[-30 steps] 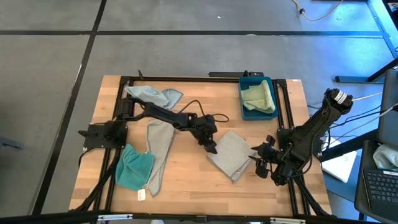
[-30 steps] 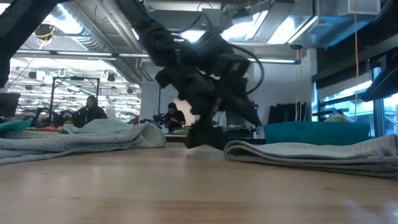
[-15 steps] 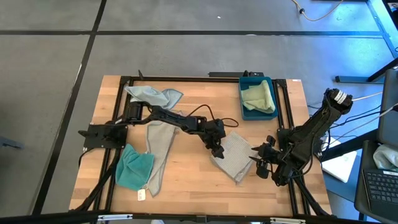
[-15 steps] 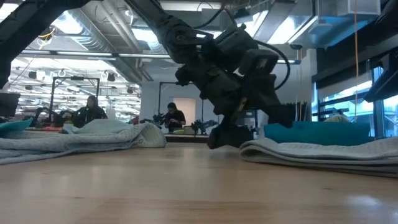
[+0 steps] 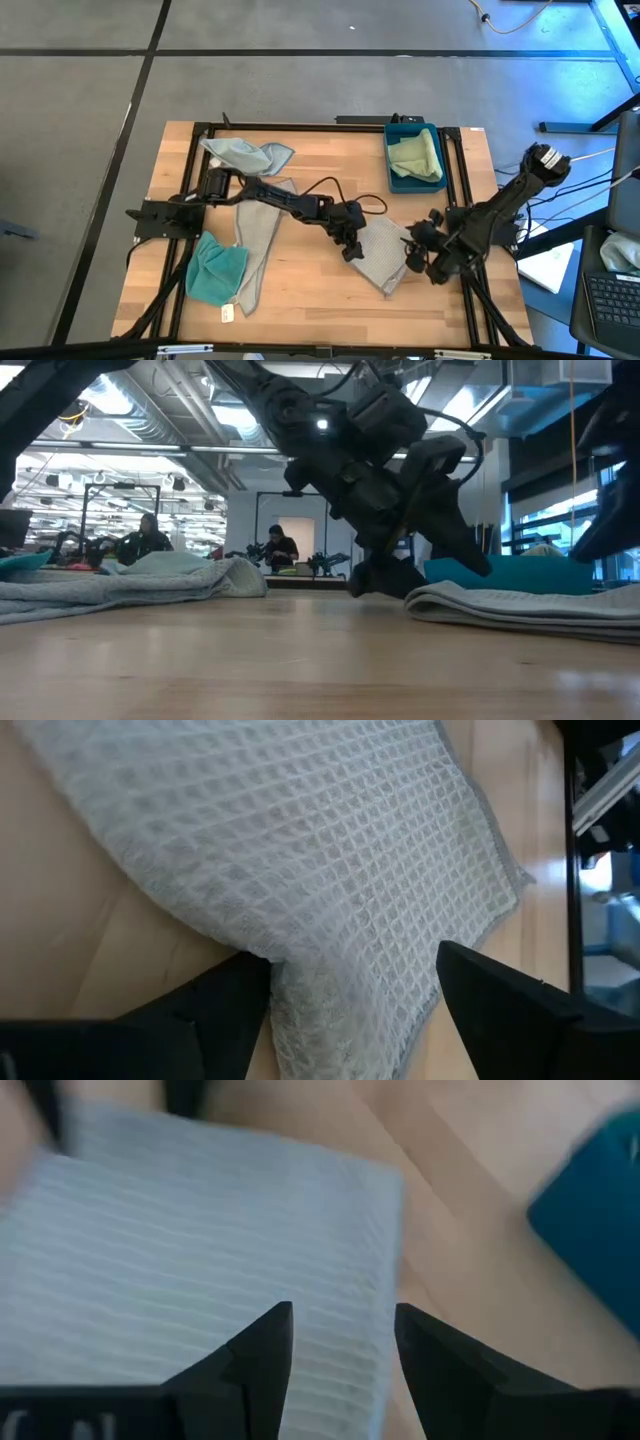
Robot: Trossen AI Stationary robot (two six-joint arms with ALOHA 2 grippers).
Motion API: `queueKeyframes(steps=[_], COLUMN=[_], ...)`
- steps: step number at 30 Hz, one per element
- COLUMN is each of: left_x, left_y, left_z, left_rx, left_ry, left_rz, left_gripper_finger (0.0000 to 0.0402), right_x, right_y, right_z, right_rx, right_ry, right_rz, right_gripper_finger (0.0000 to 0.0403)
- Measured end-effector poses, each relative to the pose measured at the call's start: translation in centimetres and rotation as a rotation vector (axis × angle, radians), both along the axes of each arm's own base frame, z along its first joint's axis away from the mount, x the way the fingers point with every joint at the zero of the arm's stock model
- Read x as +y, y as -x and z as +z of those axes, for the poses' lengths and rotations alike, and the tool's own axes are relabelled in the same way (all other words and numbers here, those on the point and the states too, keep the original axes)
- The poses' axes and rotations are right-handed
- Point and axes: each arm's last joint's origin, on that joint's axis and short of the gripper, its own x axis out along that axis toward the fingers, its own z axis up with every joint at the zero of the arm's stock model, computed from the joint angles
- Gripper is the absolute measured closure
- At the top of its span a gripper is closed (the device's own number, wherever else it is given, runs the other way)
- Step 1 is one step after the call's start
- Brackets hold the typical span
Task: Fold microfiber towels
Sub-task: Put the top grey microfiber cloth into the blue bin
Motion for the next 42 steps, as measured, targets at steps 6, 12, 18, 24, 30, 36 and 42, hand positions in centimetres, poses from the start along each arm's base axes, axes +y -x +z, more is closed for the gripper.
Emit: queueKeyframes(steps=[6,12,18,24,30,36,42], left_x=[-1.2,-1.5,-1.5,-1.7,-1.9,-3.8,-6.2], left_y=[-0.1,-0.2,-0.8,-0.8,-0.5,1.2,3.4], left_z=[-0.1,-0.7,-1.5,-1.6,-1.9,-1.1,0.4], left_rx=[-0.046,-0.073,-0.124,-0.14,-0.13,-0.01,0.124], left_ry=[-0.12,-0.172,-0.168,-0.189,-0.136,0.029,0.032], left_rz=[-0.035,-0.058,-0.058,-0.107,-0.217,-0.399,-0.51], left_gripper_finger=[0.0139,0.0172,0.0189,0.0243,0.0366,0.0393,0.0397], right_x=[-0.8,-1.4,-2.2,-3.0,-3.3,-3.6,-3.9], right_y=[-1.1,-2.2,-2.9,-3.2,-3.5,-4.3,-5.7], right_z=[0.9,2.4,2.5,2.3,2.2,2.3,2.6], right_rx=[0.081,0.076,0.1,0.189,0.256,0.241,0.115], right_ry=[-0.041,-0.022,-0.018,-0.085,-0.192,-0.248,-0.352], right_rz=[0.016,0.054,0.056,0.071,0.145,0.209,0.224], right_gripper_finger=[0.0213,0.0201,0.0205,0.0206,0.0206,0.0199,0.017])
